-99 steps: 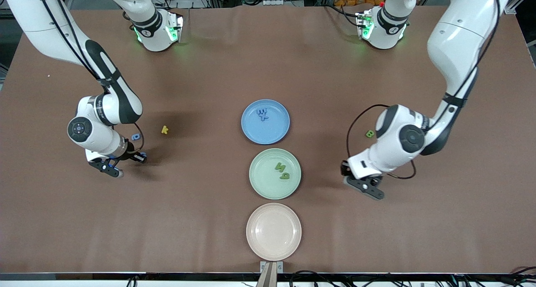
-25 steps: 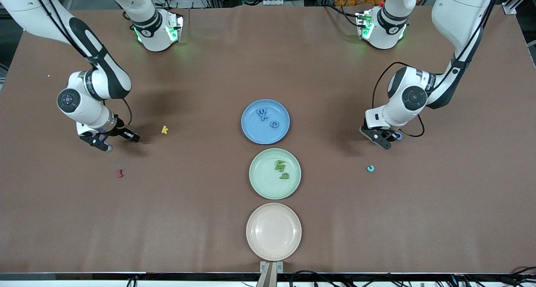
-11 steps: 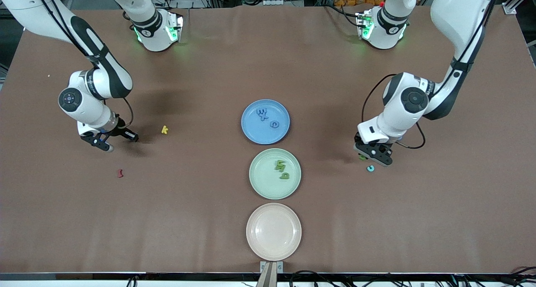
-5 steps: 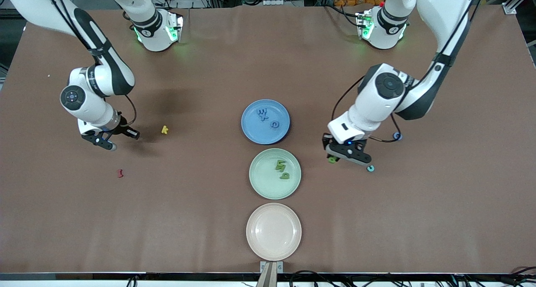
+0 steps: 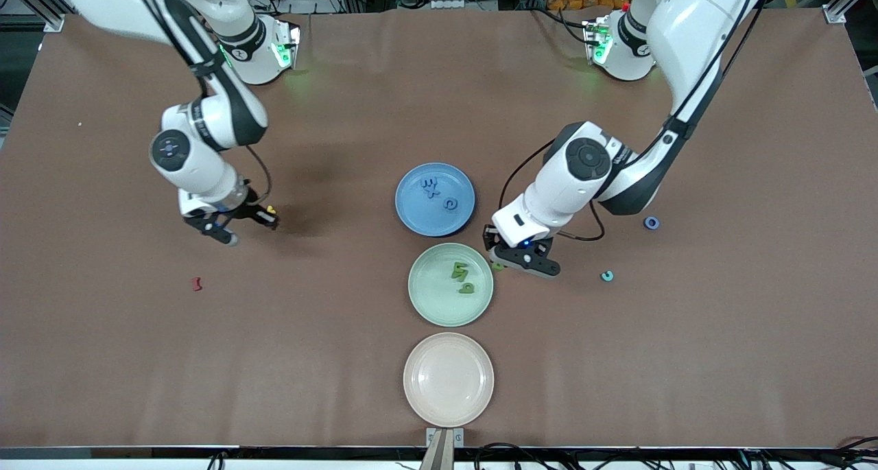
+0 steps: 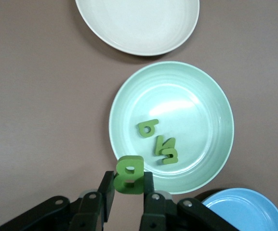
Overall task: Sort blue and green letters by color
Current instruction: 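Drop the B on the green plate while the right gripper drops a on blue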
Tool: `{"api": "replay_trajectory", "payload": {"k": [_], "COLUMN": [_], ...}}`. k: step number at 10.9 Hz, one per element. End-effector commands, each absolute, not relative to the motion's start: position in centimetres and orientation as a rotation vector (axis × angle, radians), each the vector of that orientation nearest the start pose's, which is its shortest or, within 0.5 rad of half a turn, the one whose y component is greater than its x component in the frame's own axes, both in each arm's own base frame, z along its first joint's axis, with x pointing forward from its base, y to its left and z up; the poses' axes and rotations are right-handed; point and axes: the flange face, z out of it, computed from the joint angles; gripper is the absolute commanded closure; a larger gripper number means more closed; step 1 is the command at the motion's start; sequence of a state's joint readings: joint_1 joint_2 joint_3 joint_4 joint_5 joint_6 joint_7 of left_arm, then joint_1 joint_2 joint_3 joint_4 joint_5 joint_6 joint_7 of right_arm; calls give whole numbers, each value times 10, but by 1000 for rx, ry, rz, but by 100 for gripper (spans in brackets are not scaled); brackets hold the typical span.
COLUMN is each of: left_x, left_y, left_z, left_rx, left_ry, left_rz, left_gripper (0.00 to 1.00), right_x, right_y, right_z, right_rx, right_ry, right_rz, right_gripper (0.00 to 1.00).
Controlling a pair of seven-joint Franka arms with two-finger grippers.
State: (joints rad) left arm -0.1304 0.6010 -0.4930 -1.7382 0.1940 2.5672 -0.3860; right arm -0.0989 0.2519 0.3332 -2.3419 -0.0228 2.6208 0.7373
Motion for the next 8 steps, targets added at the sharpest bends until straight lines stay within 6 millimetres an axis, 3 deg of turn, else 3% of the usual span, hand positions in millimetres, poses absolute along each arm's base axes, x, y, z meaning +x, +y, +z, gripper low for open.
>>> {"api": "replay_trajectory", "payload": {"k": [1, 4, 6, 8], "left_x": [596, 578, 577, 578], "left_y": [-383, -411, -412, -425], "left_z": [306, 329, 321, 311], "left_rx": [-3369, -3365, -3365, -3388], "left_ry": [423, 490, 496, 493], "left_rz": [-384, -424, -407, -386], "left_gripper": [100, 100, 100, 100], "right_x": [488, 471, 471, 460], "right_y": [220, 312, 371, 407], "right_z": [258, 255, 252, 247], "right_rx": [-2910, -2881, -2837, -2829], "right_ry": [797, 781, 801, 782], "right_rz": [5, 40, 61, 80], "right_gripper": [81, 81, 81, 81]}}
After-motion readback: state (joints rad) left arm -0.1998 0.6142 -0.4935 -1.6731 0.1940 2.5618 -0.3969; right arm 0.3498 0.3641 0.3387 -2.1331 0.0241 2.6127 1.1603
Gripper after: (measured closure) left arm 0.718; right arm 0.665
